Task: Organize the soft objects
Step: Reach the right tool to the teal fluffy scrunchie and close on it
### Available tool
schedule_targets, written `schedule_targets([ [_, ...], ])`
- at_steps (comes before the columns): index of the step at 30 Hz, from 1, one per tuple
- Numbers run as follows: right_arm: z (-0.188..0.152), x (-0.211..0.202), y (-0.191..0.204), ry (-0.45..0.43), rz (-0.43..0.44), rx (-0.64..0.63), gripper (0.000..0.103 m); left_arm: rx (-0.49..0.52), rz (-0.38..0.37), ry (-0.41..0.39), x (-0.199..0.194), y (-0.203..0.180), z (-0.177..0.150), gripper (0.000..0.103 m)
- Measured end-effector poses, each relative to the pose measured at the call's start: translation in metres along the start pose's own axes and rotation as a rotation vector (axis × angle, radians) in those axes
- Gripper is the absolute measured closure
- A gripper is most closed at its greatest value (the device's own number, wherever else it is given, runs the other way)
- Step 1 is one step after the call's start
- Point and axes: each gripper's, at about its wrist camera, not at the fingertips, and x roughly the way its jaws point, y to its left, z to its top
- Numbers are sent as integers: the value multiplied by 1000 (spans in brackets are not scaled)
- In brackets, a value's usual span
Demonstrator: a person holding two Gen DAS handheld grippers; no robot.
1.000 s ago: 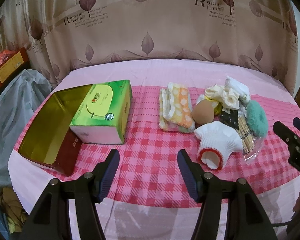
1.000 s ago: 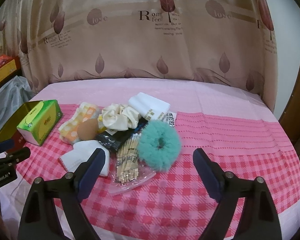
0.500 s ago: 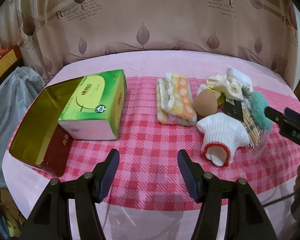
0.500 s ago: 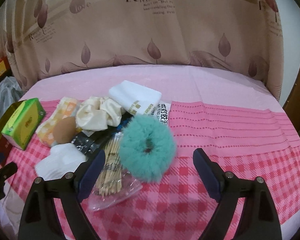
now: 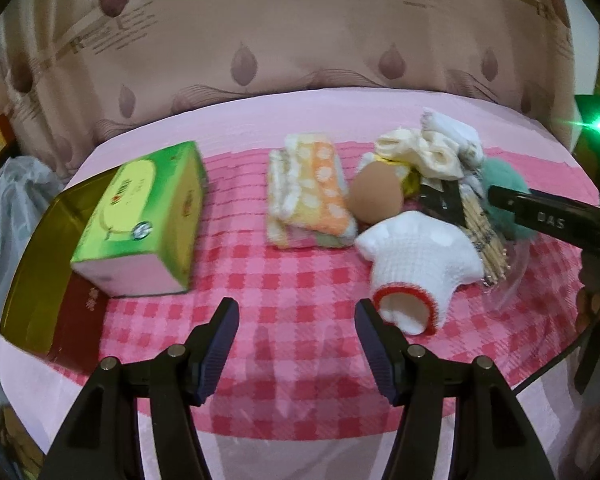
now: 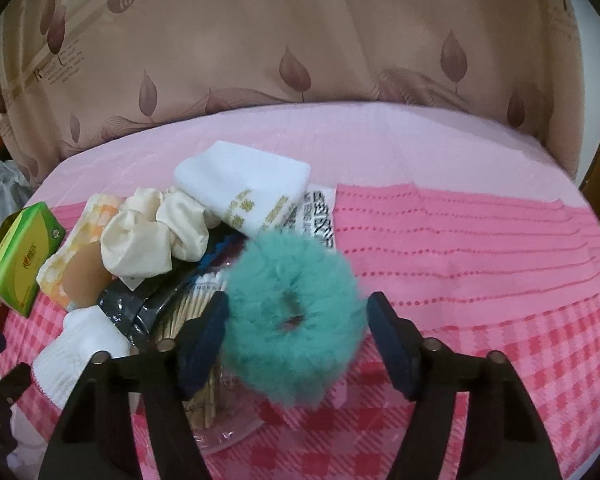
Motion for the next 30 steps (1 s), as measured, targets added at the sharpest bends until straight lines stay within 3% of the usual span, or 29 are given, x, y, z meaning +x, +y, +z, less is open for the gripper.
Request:
schedule_targets([
  [8,-5,9,-8,42,57,37,71,45,-54,-1,7,-18,8,41],
  [14,-3,-1,-9,36,60,38,75,53,-104,-2,6,-20,9,41],
  [17,-2,-9,-9,33,63,41,90,47,-131,6,4,-16,7,41],
  [26,2,-41,-7,-20,74,43,95,76,-155,-13,-14,-17,3,41],
  [29,0,-43,-5,-18,84,40,89,98,-157,-23,-19,-24,5,41],
  [30,0,-42,-6,-12,91,37,80,106,-161,-24,-20,-26,7,41],
])
